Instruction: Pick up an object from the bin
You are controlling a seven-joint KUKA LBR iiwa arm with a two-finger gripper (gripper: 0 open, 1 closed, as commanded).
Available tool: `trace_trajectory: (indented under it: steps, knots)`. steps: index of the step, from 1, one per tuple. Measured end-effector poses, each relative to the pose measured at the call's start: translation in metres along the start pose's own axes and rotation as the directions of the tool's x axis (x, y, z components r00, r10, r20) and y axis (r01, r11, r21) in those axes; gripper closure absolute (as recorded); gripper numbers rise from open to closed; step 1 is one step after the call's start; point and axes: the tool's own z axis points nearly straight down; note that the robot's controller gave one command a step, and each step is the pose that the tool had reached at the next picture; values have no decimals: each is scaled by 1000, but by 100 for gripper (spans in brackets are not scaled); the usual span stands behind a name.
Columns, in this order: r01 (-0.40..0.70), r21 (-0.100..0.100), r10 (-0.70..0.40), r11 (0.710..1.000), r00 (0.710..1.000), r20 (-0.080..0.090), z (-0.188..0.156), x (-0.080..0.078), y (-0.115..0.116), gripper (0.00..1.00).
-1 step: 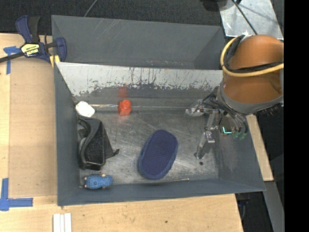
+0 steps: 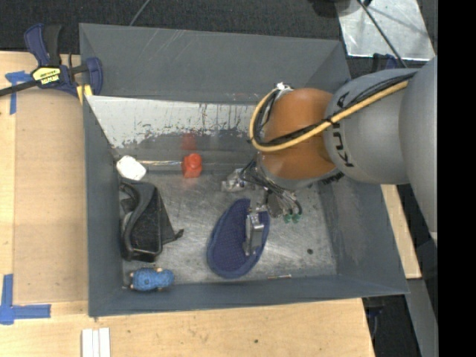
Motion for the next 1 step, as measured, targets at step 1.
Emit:
trace_trajectory:
  steps: [1]
  knots:
    - [238,-4,-238,971,971,-5,-18,68,53,0]
